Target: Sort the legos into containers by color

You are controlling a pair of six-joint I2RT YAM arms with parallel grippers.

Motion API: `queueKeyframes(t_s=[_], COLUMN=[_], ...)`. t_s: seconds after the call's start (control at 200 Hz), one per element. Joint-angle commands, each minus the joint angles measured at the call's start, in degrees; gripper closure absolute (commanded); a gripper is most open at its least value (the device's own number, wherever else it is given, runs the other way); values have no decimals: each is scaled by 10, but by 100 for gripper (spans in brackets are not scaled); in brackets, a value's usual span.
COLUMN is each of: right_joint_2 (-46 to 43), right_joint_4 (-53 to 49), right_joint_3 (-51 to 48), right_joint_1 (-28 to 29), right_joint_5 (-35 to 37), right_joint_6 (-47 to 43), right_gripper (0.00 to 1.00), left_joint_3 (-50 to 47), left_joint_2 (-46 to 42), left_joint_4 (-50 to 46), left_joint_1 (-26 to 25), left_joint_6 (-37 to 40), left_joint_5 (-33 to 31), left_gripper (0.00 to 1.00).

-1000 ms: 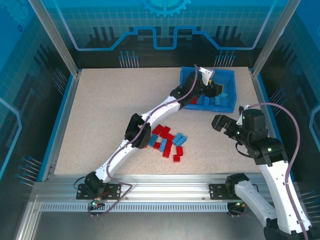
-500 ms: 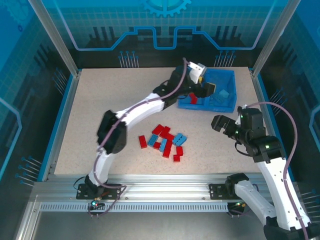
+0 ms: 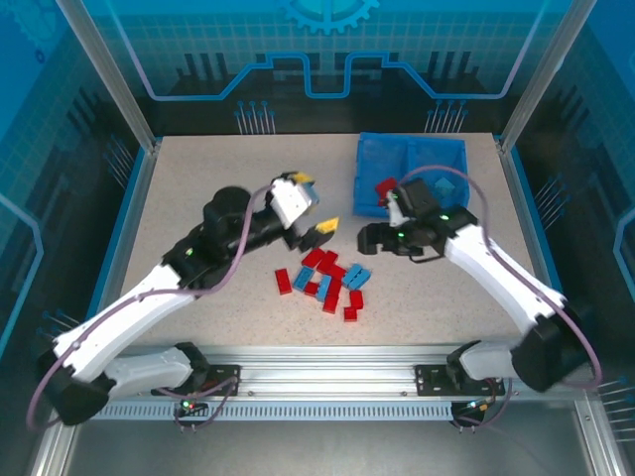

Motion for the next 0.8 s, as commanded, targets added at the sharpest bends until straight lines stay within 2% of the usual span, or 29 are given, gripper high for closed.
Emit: queueKeyframes(t_s=[0.0, 0.045, 0.155, 0.29, 0.37, 0.49, 0.585, 0.63, 0.795], right_joint_2=[82, 120, 208, 295, 336, 376, 391, 398, 443], right_joint_4=[5, 9, 9, -39, -77, -90, -68, -55, -87], right_joint_3=[59, 81, 142, 234, 291, 338, 336, 337, 398], right_joint_1=[47, 65, 99, 135, 160, 204, 240, 245, 244], right_joint_5=[-8, -3, 17, 72, 72, 23, 54, 63, 11], right_joint_6=[14, 12, -31, -127, -167, -236, -329, -360, -467], right_gripper=[12, 12, 12, 10, 10, 11, 10, 9, 8], left_joint_3=[-60, -88, -148, -193, -206, -208, -200, -197, -191], left_joint_2=[-92, -137, -231, -320, -360, -400, -421, -429, -444], left_joint_4=[-144, -175, -219, -261, -276, -303, -330, -338, -352], left_joint_1=[2, 2, 2, 2, 2, 3, 2, 2, 2], left_joint_6=[132, 163, 190, 181, 167, 154, 153, 154, 148], left_joint_5=[-24, -30, -72, -115, -133, -150, -152, -152, -150], left_gripper=[5, 1, 1, 1, 1, 1, 1, 1, 1])
